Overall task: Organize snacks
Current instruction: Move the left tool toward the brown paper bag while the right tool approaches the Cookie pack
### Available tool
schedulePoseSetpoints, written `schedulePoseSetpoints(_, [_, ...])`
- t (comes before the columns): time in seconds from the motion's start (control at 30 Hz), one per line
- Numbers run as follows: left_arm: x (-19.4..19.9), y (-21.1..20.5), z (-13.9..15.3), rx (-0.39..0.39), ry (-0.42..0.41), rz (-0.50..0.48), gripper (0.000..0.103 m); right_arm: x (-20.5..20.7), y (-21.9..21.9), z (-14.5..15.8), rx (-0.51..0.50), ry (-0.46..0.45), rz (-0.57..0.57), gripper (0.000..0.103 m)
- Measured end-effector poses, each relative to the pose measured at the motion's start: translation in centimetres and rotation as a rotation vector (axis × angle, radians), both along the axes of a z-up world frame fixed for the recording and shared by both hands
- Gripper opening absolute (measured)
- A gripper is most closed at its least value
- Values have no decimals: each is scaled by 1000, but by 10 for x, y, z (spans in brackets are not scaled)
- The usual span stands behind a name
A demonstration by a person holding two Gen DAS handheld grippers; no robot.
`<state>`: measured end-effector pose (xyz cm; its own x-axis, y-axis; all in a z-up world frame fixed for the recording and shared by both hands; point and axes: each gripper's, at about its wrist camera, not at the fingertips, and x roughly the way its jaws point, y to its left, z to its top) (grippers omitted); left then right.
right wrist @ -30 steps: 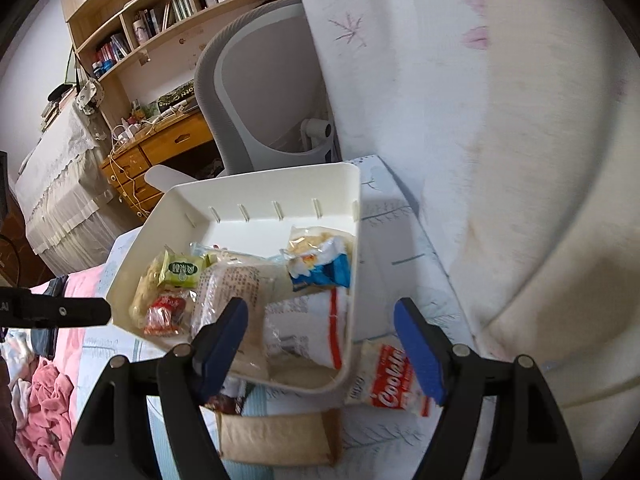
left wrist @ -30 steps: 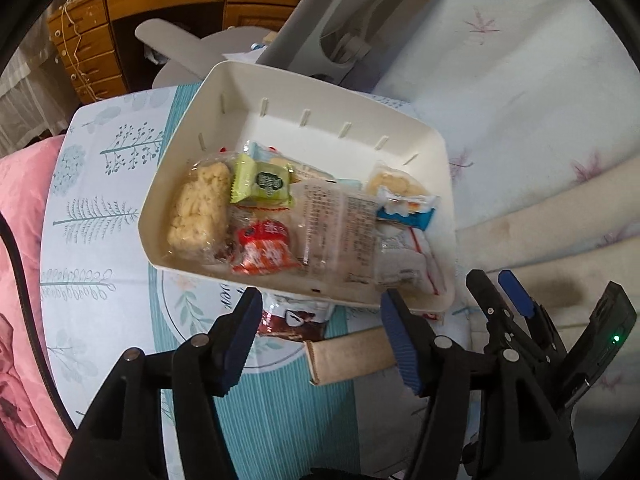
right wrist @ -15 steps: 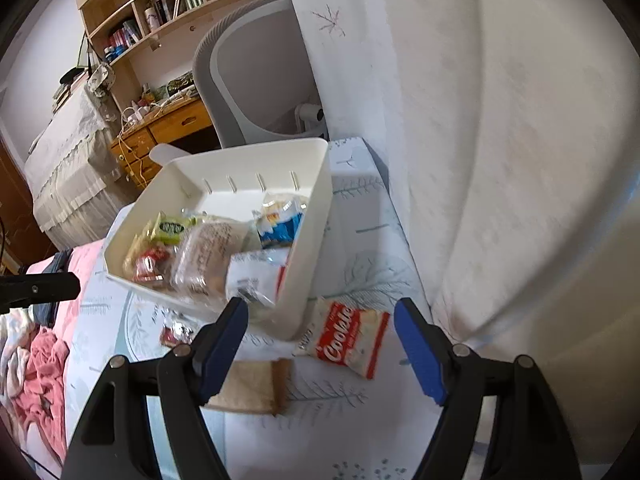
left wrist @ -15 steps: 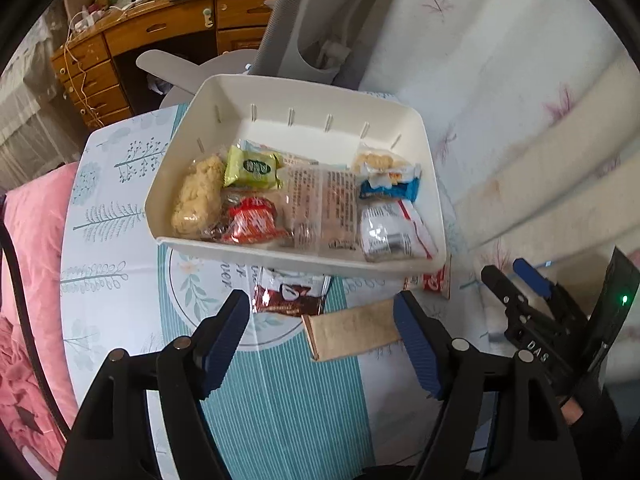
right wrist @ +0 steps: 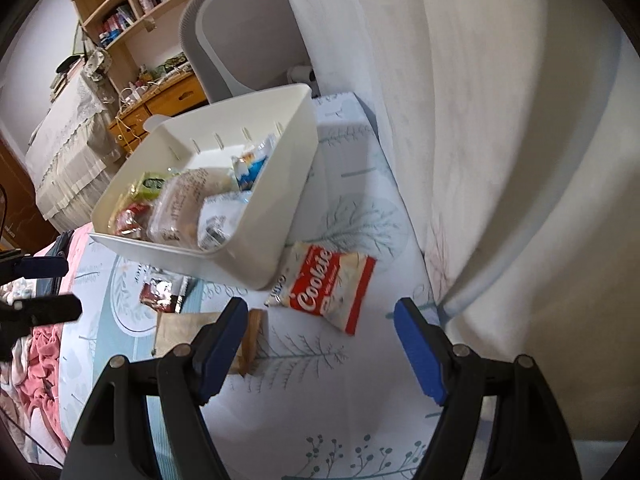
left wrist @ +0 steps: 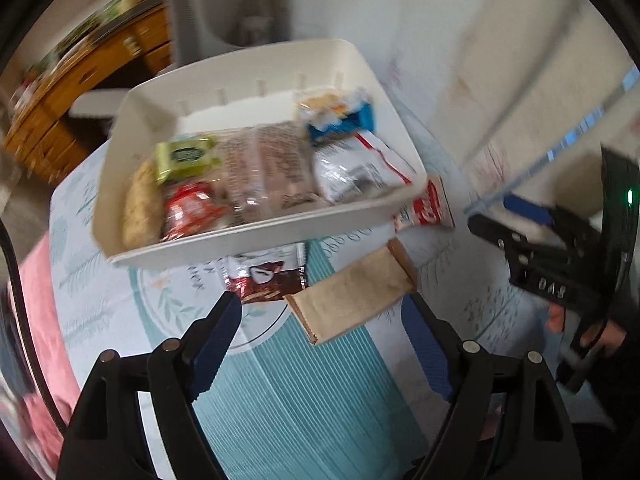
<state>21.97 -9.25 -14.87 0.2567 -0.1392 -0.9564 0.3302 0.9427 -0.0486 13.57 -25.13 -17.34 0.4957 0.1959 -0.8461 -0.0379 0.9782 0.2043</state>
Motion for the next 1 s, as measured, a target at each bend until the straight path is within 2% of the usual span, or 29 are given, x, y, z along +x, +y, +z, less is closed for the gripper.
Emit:
schedulePoseSetpoints(0.23, [4, -26, -40, 23, 55, -214, 81, -3, -1, -19, 0, 29, -85, 76])
schedulePoseSetpoints(0.5, [5, -47, -74, 46, 68, -429, 81, 0, 5, -35, 12, 36, -179, 76])
schedulePoseSetpoints(0.83, [1, -64, -103, 67, 99, -575, 81, 5, 11, -49, 9, 8, -236, 76])
schedulePoseSetpoints(1.0, [-3, -70, -113, 76, 67, -607, 81, 8, 13, -54, -4, -2, -247, 76])
